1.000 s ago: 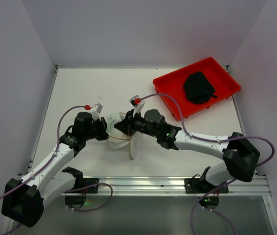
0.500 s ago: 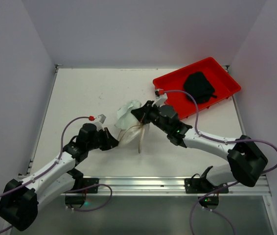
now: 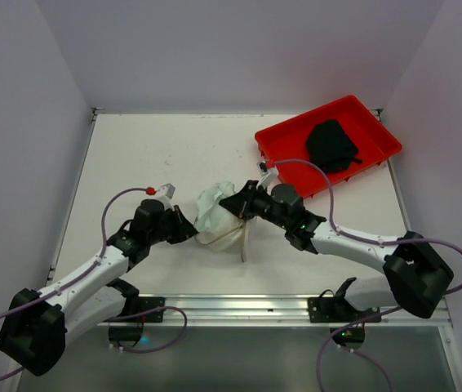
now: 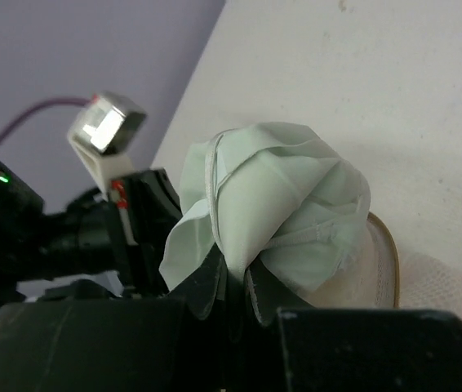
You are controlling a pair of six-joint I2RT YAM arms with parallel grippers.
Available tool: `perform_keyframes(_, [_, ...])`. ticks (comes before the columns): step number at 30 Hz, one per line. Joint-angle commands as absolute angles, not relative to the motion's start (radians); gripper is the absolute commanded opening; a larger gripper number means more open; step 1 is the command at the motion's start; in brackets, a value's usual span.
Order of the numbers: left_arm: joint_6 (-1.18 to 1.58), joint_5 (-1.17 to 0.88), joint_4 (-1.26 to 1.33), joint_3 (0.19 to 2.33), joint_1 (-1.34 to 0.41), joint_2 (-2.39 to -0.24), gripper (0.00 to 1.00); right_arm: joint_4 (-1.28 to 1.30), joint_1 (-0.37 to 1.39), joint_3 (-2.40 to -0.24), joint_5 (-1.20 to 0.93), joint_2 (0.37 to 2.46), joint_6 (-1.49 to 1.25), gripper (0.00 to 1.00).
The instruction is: Unzip the laundry bag and remove the bra
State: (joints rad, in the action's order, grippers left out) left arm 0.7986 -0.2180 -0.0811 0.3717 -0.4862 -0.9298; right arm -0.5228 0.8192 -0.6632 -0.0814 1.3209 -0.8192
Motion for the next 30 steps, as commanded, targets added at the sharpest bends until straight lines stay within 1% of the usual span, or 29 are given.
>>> perform_keyframes(1, [0.75, -0.14, -0.087, 0.454, -0.491, -0.942, 0.0, -0.445, 0.834, -0.678, -0.202, 1.37, -0.738, 0.04])
perform_keyframes(2, [0.746, -0.123, -0.084, 0.459, -0.491, -0.945, 0.0, -0.364, 0.847, -0.702, -0.213, 1.394, -0.692, 0.04])
perform_keyframes(3, [0.736, -0.118, -0.083, 0.471, -0.489, -0.949, 0.0, -0.316, 0.851, -0.715, -0.221, 1.407, -0.668, 0.08])
perform_keyframes(5, [0.727, -0.107, -0.081, 0.48, -0.489, -0.962, 0.0, -0.208, 0.871, -0.747, -0.218, 1.428, -0.619, 0.11])
perform_keyframes(6, [0.721, -0.107, -0.077, 0.482, -0.491, -0.966, 0.0, -0.183, 0.877, -0.752, -0.216, 1.442, -0.605, 0.17])
perform_keyframes(8, [0.718, -0.11, -0.057, 0.48, -0.491, -0.976, 0.0, -0.1, 0.891, -0.782, -0.219, 1.459, -0.569, 0.23])
perform_keyframes(9, [0.713, -0.118, -0.051, 0.479, -0.491, -0.98, 0.0, -0.062, 0.897, -0.798, -0.215, 1.477, -0.557, 0.32])
perform_keyframes(11, [0.704, -0.135, -0.037, 0.477, -0.489, -0.985, 0.0, 0.054, 0.911, -0.854, -0.173, 1.491, -0.539, 0.41])
perform_keyframes(12, [0.698, -0.14, -0.034, 0.479, -0.491, -0.988, 0.0, 0.083, 0.916, -0.874, -0.163, 1.496, -0.531, 0.5])
perform_keyframes(14, [0.681, -0.155, -0.028, 0.477, -0.491, -0.989, 0.0, 0.132, 0.922, -0.925, -0.138, 1.496, -0.508, 0.58])
perform_keyframes(16, [0.672, -0.164, -0.026, 0.48, -0.491, -0.991, 0.0, 0.143, 0.923, -0.972, -0.143, 1.509, -0.491, 0.6])
perform_keyframes(21, [0.658, -0.181, -0.029, 0.485, -0.491, -0.982, 0.0, 0.146, 0.923, -1.049, -0.161, 1.6, -0.463, 0.59])
perform_keyframes(25, [0.657, -0.178, -0.047, 0.477, -0.489, -0.96, 0.0, 0.143, 0.923, -1.075, -0.173, 1.673, -0.462, 0.53])
perform_keyframes(28, [0.649, -0.163, -0.067, 0.472, -0.489, -0.939, 0.0, 0.14, 0.923, -1.071, -0.186, 1.686, -0.463, 0.36])
perform_keyframes(29, [0.647, -0.153, -0.072, 0.469, -0.489, -0.934, 0.0, 0.144, 0.922, -1.074, -0.187, 1.672, -0.463, 0.2])
perform_keyframes(30, [0.644, -0.146, -0.086, 0.468, -0.489, -0.927, 0.0, 0.15, 0.923, -1.075, -0.187, 1.657, -0.46, 0.12])
